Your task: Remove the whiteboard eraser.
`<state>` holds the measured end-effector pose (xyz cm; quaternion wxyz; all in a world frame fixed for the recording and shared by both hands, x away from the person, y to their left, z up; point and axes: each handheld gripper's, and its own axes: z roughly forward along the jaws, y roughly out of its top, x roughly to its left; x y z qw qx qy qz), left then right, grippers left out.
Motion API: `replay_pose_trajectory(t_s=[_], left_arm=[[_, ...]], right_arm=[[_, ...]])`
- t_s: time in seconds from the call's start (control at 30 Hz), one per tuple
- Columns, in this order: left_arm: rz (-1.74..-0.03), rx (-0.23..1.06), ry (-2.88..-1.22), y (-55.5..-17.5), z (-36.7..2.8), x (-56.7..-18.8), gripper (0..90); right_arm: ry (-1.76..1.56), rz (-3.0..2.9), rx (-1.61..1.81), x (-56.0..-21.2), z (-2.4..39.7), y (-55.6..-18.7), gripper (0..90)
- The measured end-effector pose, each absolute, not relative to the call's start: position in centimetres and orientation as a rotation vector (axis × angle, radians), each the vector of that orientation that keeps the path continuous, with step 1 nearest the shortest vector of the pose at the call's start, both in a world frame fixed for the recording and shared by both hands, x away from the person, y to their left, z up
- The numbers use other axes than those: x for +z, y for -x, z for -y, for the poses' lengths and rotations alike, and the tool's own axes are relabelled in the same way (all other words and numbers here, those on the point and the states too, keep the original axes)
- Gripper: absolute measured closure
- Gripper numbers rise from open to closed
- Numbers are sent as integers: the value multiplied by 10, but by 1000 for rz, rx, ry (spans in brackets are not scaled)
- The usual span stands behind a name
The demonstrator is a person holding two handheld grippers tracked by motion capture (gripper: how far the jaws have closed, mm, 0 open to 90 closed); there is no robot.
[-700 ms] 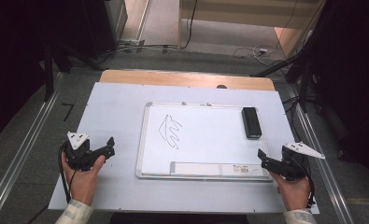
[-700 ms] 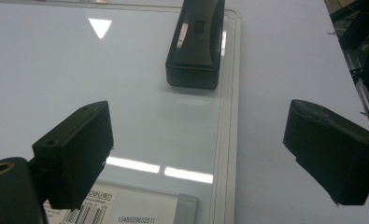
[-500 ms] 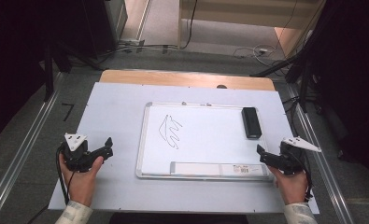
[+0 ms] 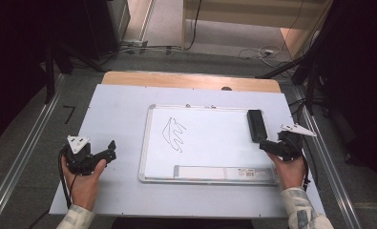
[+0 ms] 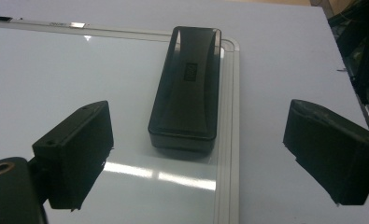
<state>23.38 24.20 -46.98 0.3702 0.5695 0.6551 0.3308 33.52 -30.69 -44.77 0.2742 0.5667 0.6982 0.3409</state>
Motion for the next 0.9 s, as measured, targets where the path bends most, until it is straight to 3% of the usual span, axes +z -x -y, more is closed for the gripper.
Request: replay_pose_trajectory(t_s=[0.9], left_arm=[[-1696,833,-1461,-236,-244,-472,47]], right_arm=[[-1551,-1876,863,-458,299,-381,81]])
